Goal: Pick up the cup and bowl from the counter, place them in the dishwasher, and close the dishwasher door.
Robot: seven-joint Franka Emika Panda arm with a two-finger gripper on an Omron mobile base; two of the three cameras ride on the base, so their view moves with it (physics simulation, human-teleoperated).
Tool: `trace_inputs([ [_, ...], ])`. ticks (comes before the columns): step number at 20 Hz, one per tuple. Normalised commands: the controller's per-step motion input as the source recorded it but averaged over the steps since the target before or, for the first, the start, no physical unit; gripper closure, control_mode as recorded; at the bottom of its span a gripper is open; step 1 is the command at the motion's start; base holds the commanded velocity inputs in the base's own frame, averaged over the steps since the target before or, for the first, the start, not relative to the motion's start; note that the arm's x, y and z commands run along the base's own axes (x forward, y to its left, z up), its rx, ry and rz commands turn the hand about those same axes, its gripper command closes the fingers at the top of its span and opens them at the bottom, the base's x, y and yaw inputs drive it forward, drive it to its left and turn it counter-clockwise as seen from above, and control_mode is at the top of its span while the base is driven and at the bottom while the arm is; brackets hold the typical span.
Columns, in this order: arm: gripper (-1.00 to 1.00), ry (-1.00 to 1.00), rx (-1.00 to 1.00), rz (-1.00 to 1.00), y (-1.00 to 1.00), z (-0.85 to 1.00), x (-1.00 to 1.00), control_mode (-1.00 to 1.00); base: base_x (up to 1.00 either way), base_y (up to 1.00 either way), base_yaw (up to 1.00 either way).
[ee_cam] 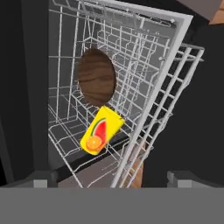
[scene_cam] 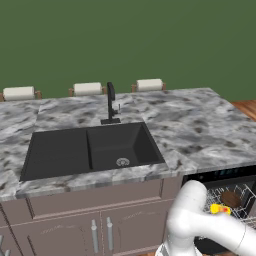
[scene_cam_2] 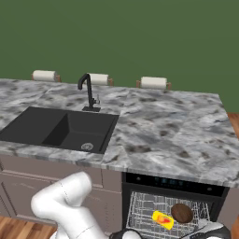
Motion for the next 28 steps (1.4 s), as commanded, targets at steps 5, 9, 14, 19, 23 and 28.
trace_inputs([
  [5,-1.00,-0.16,0.00,0.00,0.25,-0.31,-0.45,-1.00,0.00,0.00,0.00],
  [9,-1.00,-0.17,-0.02,0.00,0.24,-0.30,-0.47,-1.00,0.00,0.00,0.00],
  [14,-1.00,-0.19,-0.09,0.00,0.28,-0.32,-0.42,-1.00,0.00,0.00,0.00],
  [19,-1.00,-0.19,-0.08,0.00,0.15,-0.33,-0.31,-1.00,0.00,0.00,0.00],
  [23,-1.00,-0.21,-0.05,0.00,0.00,-0.30,-0.23,-1.00,0.00,0.00,0.00],
  [28,-1.00,-0.21,-0.01,0.00,0.00,-0.29,-0.27,-1.00,0.00,0.00,0.00],
])
